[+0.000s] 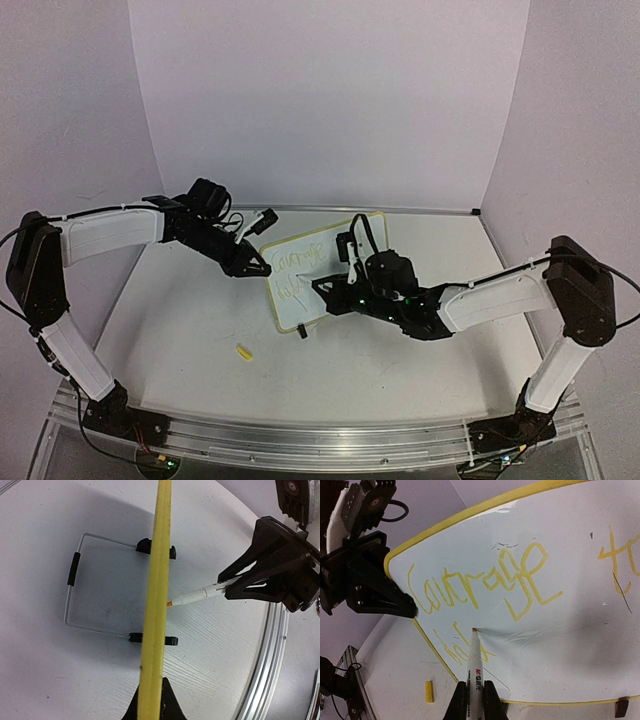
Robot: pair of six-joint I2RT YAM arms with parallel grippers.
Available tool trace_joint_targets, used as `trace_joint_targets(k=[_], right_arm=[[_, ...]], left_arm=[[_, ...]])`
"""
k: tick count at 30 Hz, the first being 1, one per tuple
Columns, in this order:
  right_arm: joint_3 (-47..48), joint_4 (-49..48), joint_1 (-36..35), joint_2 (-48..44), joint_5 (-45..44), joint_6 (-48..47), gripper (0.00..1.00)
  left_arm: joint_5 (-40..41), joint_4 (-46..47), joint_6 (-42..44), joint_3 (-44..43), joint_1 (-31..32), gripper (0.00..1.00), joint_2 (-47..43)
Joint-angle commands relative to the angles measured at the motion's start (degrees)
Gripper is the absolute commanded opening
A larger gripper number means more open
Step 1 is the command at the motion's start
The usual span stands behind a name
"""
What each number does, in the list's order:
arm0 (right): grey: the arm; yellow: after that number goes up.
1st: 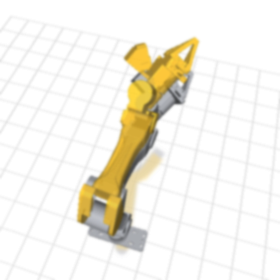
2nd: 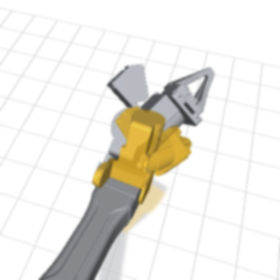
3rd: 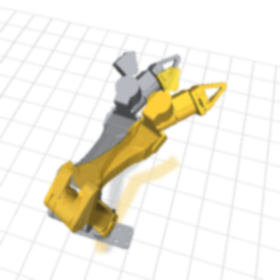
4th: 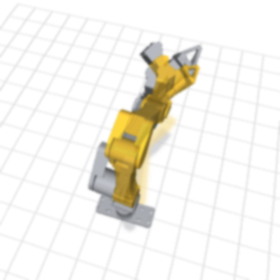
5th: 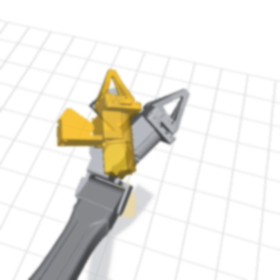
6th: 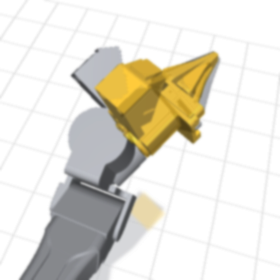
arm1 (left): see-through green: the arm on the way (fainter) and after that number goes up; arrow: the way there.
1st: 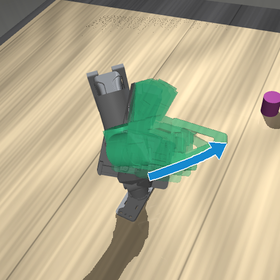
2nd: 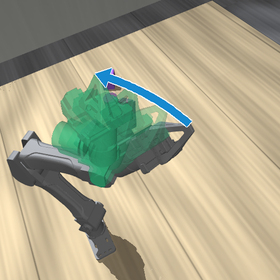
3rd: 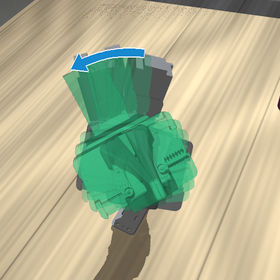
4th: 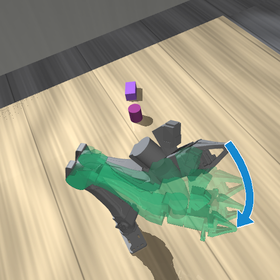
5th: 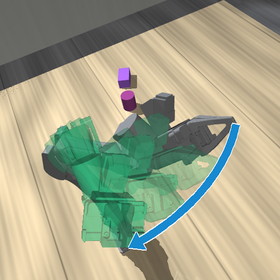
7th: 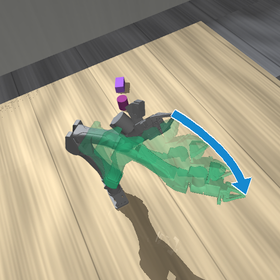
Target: Write a sentence on the whiteboard
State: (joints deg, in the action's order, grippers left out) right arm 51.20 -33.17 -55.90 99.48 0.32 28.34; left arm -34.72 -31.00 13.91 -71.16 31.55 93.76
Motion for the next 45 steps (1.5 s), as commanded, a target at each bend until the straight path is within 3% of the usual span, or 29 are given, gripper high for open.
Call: trace_joint_targets(k=[1,14,27,37,45], right_arm=[[1.01,-1.30,0.92,0.42,-1.88,0.46,0.00],[-1.80,-1.95,0.92,3.96,-0.71,3.58,0.00],[-6.19,-3.22,0.96,0.72,-4.93,5.36,0.00],[-8.00,-8.14,0.86,-3.22,1.87,2.96,0.00],[-7.31,-7.80,0.49,-2.42,0.51,2.66,0.00]], left_arm=[[7.34,-2.84,3.85,-0.12,0.18,0.00,0.73],[7.41,-2.86,3.91,-0.12,0.18,0.00,1.02],[7.39,-2.83,3.90,-0.12,0.14,0.00,1.02],[7.30,-2.85,3.89,-0.12,0.18,0.00,1.01],[7.30,-2.85,3.82,-0.13,0.18,0.00,1.01]])
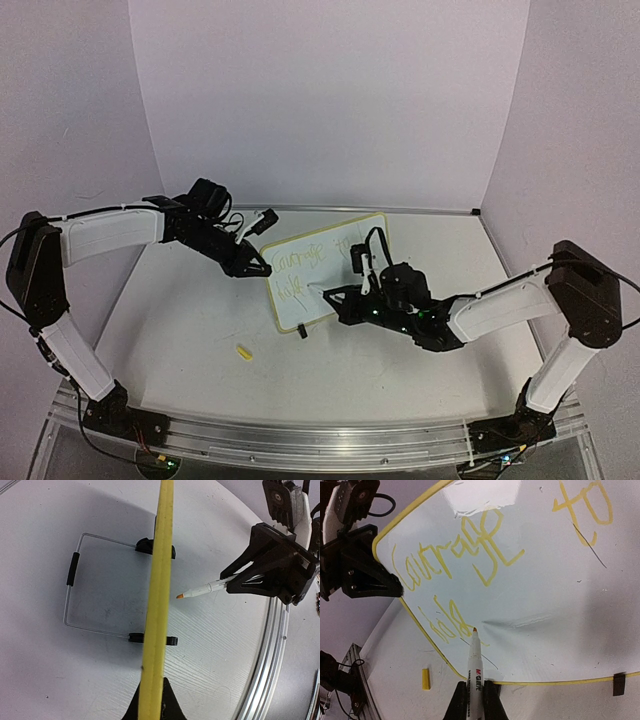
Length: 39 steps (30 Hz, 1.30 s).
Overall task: Write a sentence on the whiteboard
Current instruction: Write a sentence on the whiteboard, then place the whiteboard at the center of the board.
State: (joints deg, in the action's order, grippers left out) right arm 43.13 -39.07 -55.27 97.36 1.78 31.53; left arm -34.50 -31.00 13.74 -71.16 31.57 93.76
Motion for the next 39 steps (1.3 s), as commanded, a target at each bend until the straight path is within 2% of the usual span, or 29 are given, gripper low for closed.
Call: trace_joint_targets(k=[1,23,31,36,39], right_arm=[[0.95,-1.62,-0.12,0.13,-1.22,-0.36,0.00],[3.69,1.72,-0.15,4.11,-5.37,0.72,0.00],[-0.64,-2.63,-0.15,-2.42,-4.72,-1.12,0.00],[-4.05,-4.37,-0.12,-7.91,-6.13,-2.91,0.00],[-4.77,-3.56,-0.12,-10.02,-6.62,-3.52,0.00]], left_arm=[[7.08,-2.77,4.01,-0.12,0.16,0.00,1.05],[7.08,-2.83,3.96,-0.13,0.18,0.00,1.30],[7.38,-2.64,3.52,-0.21,0.16,0.00,1.31],[8.39,-2.39,2.55,-0.14,0.16,0.08,0.63],[8.60,-2.14,2.12,-0.07,0.16,0.24,0.07]])
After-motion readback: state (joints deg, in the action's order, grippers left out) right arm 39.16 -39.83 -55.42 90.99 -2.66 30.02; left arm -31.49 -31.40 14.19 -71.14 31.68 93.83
